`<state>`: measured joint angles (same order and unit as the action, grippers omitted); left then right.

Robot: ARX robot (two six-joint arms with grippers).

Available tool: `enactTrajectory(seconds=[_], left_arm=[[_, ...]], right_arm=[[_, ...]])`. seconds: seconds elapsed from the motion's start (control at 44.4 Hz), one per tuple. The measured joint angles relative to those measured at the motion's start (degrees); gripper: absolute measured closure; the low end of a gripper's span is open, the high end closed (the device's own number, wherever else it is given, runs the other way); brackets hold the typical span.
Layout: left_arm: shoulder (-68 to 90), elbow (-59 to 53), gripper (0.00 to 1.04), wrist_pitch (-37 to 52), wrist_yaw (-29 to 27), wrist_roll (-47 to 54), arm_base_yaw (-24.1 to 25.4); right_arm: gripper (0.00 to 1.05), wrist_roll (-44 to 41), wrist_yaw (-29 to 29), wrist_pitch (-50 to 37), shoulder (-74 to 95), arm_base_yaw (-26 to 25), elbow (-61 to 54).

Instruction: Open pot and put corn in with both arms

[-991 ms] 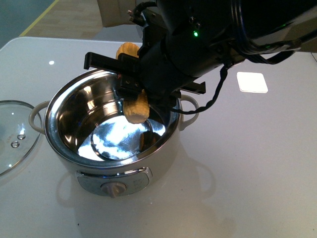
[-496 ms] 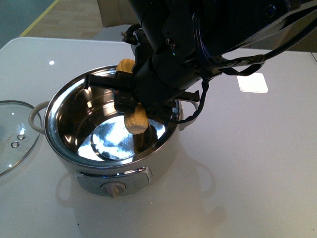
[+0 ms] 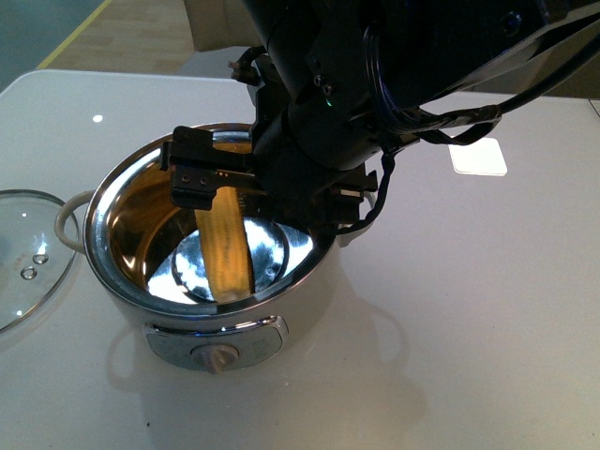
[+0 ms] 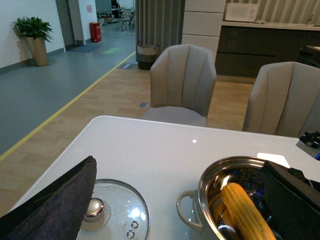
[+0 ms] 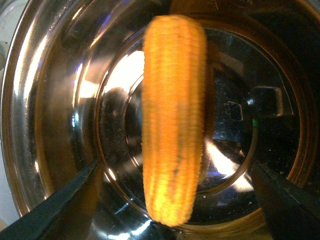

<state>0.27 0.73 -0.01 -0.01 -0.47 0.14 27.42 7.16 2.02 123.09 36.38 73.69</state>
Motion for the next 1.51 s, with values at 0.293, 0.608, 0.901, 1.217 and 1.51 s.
enactTrajectory(seconds=[0.293,0.608,0.901,1.217,1.51], left_arm=[[0.0,0.0,0.07,0.0,0.0,0.0,0.0],[0.0,0.0,0.07,0.0,0.0,0.0,0.0],[0.0,0.0,0.07,0.0,0.0,0.0,0.0],[0.0,0.0,0.07,0.0,0.0,0.0,0.0],[0.0,0.0,0.07,0.0,0.0,0.0,0.0]], right_arm=[[0.09,3.0,1.5,-5.0,-11.1,-5.1,-8.2],[0.09,-0.6,-0.5,-7.4,-35.1,-17.0,-25.3],[0.09,-15.1,-10.9,-6.8,-58.0,-22.3,-39.8],[0.09,-19.3,-19.1,12.1,-87.8,-22.8,-47.9],[0.09,-17.2,-21.4,19.5,-98.9,-22.5,-49.6]])
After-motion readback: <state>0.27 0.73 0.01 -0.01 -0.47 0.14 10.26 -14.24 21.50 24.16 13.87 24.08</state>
